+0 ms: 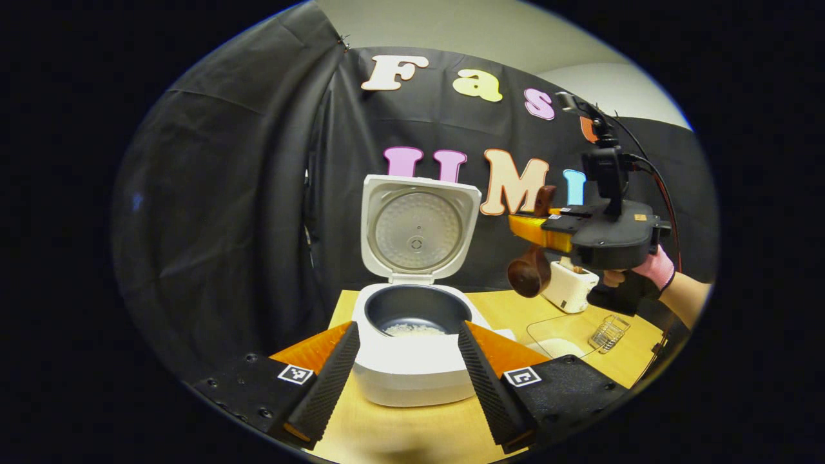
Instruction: Close the left gripper, press the button to open the rice cooker; take a wooden spoon from the chopstick holder with the right hand, scoop a spoonful of rice and pour it into the rice cooker, then put the wooden spoon back into the chopstick holder.
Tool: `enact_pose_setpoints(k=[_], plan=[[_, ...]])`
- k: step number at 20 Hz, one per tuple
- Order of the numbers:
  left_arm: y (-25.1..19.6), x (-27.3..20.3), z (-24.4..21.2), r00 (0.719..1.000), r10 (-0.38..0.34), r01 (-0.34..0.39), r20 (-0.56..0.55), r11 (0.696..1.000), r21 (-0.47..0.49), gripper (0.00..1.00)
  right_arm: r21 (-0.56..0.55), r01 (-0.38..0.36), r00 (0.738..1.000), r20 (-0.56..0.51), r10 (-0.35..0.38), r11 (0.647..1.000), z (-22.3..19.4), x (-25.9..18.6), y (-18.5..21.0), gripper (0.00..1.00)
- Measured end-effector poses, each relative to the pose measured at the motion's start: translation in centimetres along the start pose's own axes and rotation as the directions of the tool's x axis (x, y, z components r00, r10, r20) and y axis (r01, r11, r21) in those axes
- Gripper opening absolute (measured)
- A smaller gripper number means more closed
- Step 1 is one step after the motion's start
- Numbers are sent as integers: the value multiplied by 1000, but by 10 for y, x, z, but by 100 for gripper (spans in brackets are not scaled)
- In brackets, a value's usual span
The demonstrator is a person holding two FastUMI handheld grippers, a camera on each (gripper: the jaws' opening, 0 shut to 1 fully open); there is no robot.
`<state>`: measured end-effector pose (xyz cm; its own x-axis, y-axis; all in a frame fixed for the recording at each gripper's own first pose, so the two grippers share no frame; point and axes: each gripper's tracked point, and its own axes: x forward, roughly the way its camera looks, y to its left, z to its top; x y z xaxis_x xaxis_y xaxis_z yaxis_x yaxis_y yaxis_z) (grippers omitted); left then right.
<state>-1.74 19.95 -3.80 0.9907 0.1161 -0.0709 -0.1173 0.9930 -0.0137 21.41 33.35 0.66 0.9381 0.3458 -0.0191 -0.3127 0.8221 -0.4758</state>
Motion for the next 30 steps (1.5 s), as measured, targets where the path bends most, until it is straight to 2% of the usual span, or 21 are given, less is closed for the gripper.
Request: enact_pose_setpoints(k=[4,8,14,17,21,24,30], plan=[[-25,6,2,1000,-30,30,5,1000,1,91,12,90,995,-40,-90,996,-20,-39,-75,19],[-48,11,2,999,-47,47,-1,999,4,91,18,179,980,-95,-176,984,-53,-82,-150,20],[-68,20,4,1000,-14,14,-2,1000,25,91,51,275,952,-151,-265,960,-104,-128,-242,20],[-76,24,12,1000,18,-18,22,1000,-4,91,75,309,939,-181,-292,948,-137,-143,-278,19],[-85,30,5,999,44,-43,22,998,-41,91,125,337,924,-234,-302,933,-188,-149,-306,17],[-86,35,-4,998,67,-67,-2,997,-49,91,169,334,920,-273,-282,927,-222,-150,-305,19],[-88,27,-2,995,102,-102,10,994,-36,91,204,312,920,-307,-242,928,-259,-136,-292,20]])
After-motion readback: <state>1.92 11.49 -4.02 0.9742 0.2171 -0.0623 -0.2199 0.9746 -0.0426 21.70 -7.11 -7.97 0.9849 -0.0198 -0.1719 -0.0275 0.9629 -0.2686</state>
